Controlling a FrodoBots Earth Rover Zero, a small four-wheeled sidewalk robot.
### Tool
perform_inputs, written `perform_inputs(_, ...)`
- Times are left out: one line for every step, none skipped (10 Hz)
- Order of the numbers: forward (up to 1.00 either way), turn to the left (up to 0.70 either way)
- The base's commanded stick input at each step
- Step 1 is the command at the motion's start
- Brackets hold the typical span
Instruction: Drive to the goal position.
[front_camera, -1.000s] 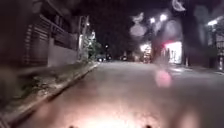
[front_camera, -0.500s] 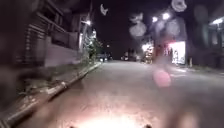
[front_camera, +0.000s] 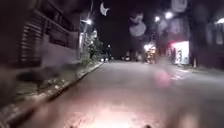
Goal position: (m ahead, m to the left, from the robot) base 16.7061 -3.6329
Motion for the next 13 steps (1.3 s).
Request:
perform_inputs(0.70,-0.02)
perform_inputs(0.70,-0.01)
perform_inputs(0.70,0.00)
perform_inputs(0.70,0.00)
perform_inputs(0.70,0.00)
perform_inputs(0.70,0.00)
perform_inputs(0.70,0.00)
perform_inputs(0.70,0.00)
perform_inputs(0.70,0.00)
perform_inputs(0.70,0.00)
perform_inputs(0.70,0.00)
perform_inputs(0.70,0.00)
perform_inputs(0.70,0.00)
